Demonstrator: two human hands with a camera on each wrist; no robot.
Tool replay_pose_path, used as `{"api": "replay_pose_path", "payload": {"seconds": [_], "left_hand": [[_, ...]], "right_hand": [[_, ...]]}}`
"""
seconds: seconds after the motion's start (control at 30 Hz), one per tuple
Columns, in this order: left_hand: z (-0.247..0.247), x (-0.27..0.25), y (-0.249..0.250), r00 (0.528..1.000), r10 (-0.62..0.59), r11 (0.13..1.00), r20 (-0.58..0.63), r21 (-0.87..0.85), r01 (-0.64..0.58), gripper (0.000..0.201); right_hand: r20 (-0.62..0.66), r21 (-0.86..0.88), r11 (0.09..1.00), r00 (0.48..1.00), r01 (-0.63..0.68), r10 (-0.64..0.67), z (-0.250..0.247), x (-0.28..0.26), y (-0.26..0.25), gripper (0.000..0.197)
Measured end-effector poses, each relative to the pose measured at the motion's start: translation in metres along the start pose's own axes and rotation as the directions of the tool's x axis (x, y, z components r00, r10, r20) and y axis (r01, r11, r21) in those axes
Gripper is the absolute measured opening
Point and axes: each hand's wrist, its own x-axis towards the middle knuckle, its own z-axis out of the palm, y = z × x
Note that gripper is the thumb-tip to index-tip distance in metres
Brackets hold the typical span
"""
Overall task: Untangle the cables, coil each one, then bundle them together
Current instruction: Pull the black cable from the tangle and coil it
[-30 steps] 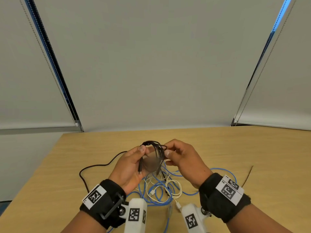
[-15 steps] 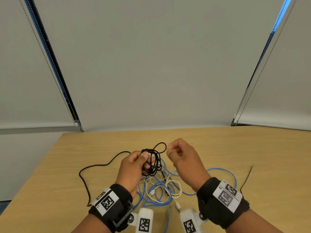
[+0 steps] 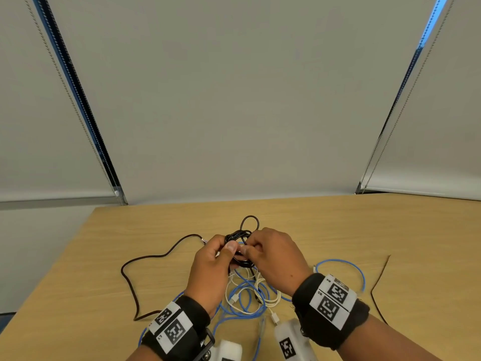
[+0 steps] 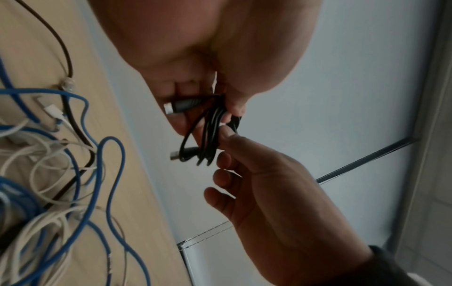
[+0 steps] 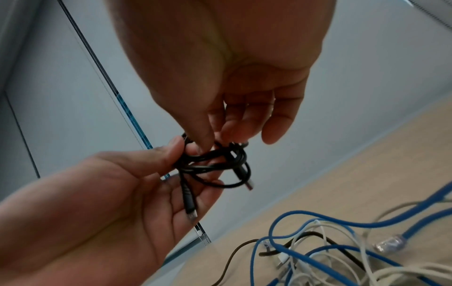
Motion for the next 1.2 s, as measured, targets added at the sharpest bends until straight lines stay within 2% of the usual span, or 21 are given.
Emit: {"api": "replay_pose_path", "payload": {"seconds": [0.03, 0.07, 0.1, 0.17, 0.23, 0.27, 0.3, 0.33, 0.4, 0.43, 0.47, 0.57, 0.7, 0.8, 0.93, 1.03, 1.2], "left_hand": [[0.0, 0.001, 0.0, 1.0, -0.02, 0.999, 0.016, -0.028, 0.02, 0.021], [-0.001, 0.002, 0.001, 0.999, -0.034, 0.999, 0.026, -0.041, 0.035, 0.022], [-0.003, 0.004, 0.001, 0.999, -0.038, 0.999, 0.026, -0.032, 0.039, 0.023], [-0.007, 0.009, -0.003, 1.0, -0.02, 0.998, 0.005, 0.058, 0.02, 0.026], [-0.014, 0.014, -0.008, 1.0, -0.015, 0.985, -0.02, 0.171, 0.018, 0.024], [-0.018, 0.014, -0.011, 0.999, -0.029, 0.982, -0.037, 0.187, 0.035, 0.024], [-0.022, 0.015, -0.014, 0.997, -0.051, 0.984, -0.062, 0.166, 0.061, 0.024], [-0.025, 0.016, -0.016, 0.992, -0.085, 0.989, -0.094, 0.114, 0.095, 0.025], [-0.027, 0.018, -0.016, 0.973, -0.181, 0.983, -0.144, -0.047, 0.176, 0.026], [-0.025, 0.019, -0.013, 0.964, -0.223, 0.97, -0.143, -0.126, 0.206, 0.027], [-0.022, 0.019, -0.01, 0.96, -0.249, 0.957, -0.128, -0.186, 0.224, 0.026], [-0.013, 0.018, 0.001, 0.963, -0.257, 0.935, -0.077, -0.274, 0.227, 0.026], [-0.015, 0.023, 0.007, 0.962, -0.245, 0.939, -0.124, -0.276, 0.204, 0.027], [-0.018, 0.027, 0.009, 0.961, -0.253, 0.931, -0.116, -0.301, 0.208, 0.026], [-0.013, 0.023, 0.009, 0.945, -0.322, 0.855, 0.053, -0.413, 0.314, 0.021], [-0.008, 0.018, 0.004, 0.917, -0.371, 0.773, 0.148, -0.498, 0.393, 0.011], [-0.009, 0.021, 0.004, 0.921, -0.385, 0.711, 0.066, -0.615, 0.341, 0.015]], "right_hand": [[0.0, 0.043, 0.999, 1.0, 0.0, 0.0, 0.0, 0.0, 0.0, 0.024], [-0.004, 0.167, 0.986, 0.999, -0.032, 0.033, 0.002, 0.0, 0.0, 0.021], [0.014, 0.365, 0.926, 0.995, -0.095, 0.096, 0.003, 0.0, 0.001, 0.02], [0.133, 0.715, 0.652, 0.965, -0.251, 0.226, 0.004, 0.0, 0.002, 0.021], [0.252, 0.847, 0.399, 0.926, -0.352, 0.281, -0.001, 0.0, 0.008, 0.024], [0.296, 0.861, 0.335, 0.912, -0.384, 0.285, -0.005, 0.001, 0.012, 0.025], [0.333, 0.848, 0.333, 0.904, -0.412, 0.269, -0.009, 0.001, 0.017, 0.026], [0.358, 0.807, 0.405, 0.902, -0.43, 0.244, -0.011, 0.001, 0.021, 0.026], [0.381, 0.603, 0.688, 0.904, -0.403, 0.195, -0.009, -0.003, 0.026, 0.024], [0.396, 0.487, 0.791, 0.901, -0.37, 0.177, -0.006, -0.007, 0.026, 0.023], [0.422, 0.418, 0.838, 0.892, -0.35, 0.162, 0.0, -0.011, 0.025, 0.023], [0.546, 0.464, 0.795, 0.833, -0.391, 0.091, 0.013, -0.022, 0.02, 0.026], [0.621, 0.513, 0.767, 0.783, -0.386, -0.021, 0.01, -0.029, 0.019, 0.028], [0.635, 0.457, 0.834, 0.77, -0.308, -0.064, -0.003, -0.025, 0.022, 0.027], [0.628, 0.284, 0.948, 0.775, -0.146, -0.068, -0.009, -0.017, 0.03, 0.026], [0.613, 0.274, 0.952, 0.787, -0.139, -0.062, -0.003, -0.017, 0.031, 0.026], [0.643, 0.4, 0.89, 0.759, -0.219, -0.102, 0.002, -0.022, 0.026, 0.021]]}}
